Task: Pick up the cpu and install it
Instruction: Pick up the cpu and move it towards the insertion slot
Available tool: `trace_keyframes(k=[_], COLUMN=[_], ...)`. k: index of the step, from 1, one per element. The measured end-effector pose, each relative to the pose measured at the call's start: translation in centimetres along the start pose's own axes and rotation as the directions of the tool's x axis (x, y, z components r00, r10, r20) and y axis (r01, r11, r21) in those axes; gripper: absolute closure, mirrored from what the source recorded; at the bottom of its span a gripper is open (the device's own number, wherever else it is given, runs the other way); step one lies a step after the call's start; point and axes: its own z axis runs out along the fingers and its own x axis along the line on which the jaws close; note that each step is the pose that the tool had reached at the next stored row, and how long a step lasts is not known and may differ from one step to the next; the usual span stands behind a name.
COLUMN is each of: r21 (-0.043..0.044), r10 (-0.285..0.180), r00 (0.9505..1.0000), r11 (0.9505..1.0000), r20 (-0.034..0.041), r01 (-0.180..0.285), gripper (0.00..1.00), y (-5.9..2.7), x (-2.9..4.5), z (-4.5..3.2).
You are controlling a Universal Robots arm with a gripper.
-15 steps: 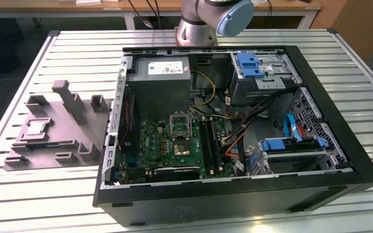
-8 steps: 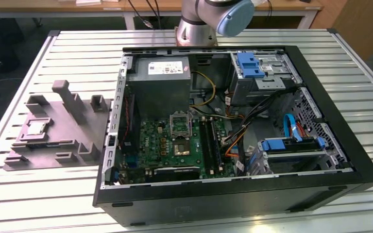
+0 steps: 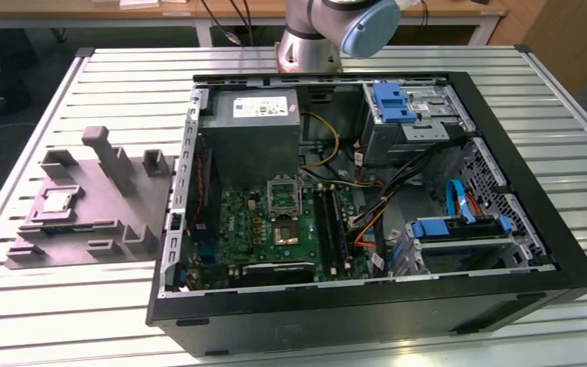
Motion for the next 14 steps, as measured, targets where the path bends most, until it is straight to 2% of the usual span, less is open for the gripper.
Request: trace_keyframes(k=[14], r21=[0.0], r10=[0.0], r00=[1.0], r11=[1.0], r20=[-0.0002], r01=[0.0], gripper=[0.5], y=[0.0], x=[0.07], z=[0.1])
